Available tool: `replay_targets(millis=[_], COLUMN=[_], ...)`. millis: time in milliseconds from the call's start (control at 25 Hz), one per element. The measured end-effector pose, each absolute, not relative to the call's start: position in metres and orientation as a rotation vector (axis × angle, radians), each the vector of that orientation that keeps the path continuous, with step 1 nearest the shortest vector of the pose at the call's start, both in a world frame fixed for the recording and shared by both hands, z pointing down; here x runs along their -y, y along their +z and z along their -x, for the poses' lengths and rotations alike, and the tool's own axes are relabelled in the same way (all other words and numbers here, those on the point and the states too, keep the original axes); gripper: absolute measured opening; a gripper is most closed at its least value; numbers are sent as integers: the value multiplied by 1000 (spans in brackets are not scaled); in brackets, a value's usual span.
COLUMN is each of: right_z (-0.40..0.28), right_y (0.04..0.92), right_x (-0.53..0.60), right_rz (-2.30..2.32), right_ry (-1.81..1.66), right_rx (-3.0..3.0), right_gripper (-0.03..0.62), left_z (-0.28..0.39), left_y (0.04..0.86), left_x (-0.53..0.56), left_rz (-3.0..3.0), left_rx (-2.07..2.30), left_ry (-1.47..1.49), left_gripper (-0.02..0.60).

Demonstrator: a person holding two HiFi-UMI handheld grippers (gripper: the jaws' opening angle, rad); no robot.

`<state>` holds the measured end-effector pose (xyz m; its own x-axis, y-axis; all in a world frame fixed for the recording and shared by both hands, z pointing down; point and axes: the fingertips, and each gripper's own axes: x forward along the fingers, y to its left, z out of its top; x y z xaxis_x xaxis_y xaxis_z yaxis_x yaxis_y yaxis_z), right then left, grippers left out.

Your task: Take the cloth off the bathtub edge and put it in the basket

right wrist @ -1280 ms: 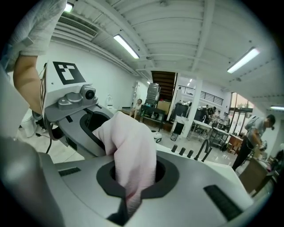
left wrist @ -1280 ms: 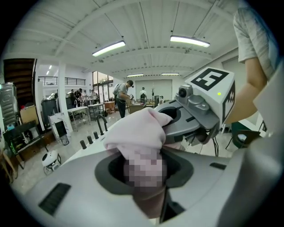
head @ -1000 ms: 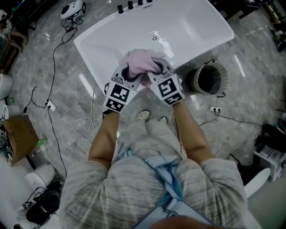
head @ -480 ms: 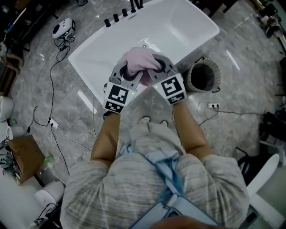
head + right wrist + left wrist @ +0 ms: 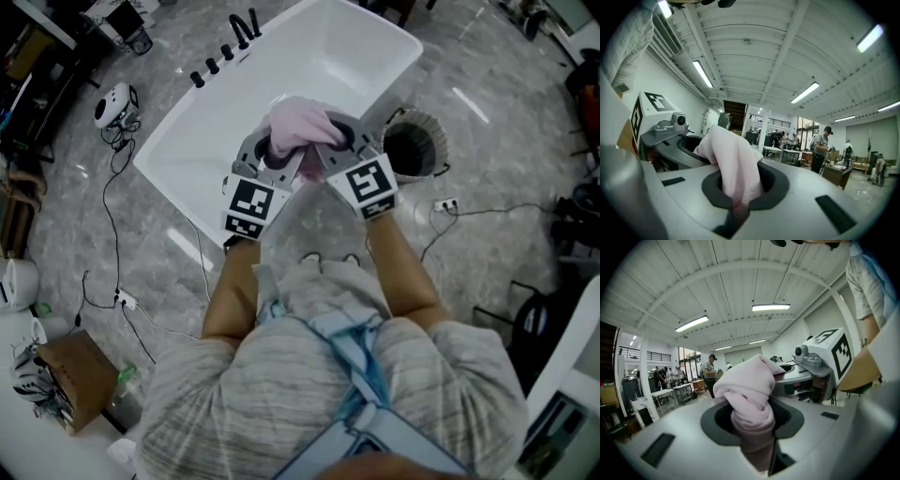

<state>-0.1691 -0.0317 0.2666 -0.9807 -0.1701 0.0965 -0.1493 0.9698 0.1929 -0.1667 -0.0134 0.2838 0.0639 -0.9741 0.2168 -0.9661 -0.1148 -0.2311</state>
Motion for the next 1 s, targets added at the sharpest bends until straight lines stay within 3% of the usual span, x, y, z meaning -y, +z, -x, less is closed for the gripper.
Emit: replay_targets(millis=[1000], right_z=[20], right_y=[231], right_x=[108], right_rz=[-976], right_ry=[-303], right_rx=[2869], right_gripper=[15], left_z=[30], left_y=[251], left_x=[91], left_rz=[2590], left_rx=[-1491], left_ry=[-334], left_gripper=[140])
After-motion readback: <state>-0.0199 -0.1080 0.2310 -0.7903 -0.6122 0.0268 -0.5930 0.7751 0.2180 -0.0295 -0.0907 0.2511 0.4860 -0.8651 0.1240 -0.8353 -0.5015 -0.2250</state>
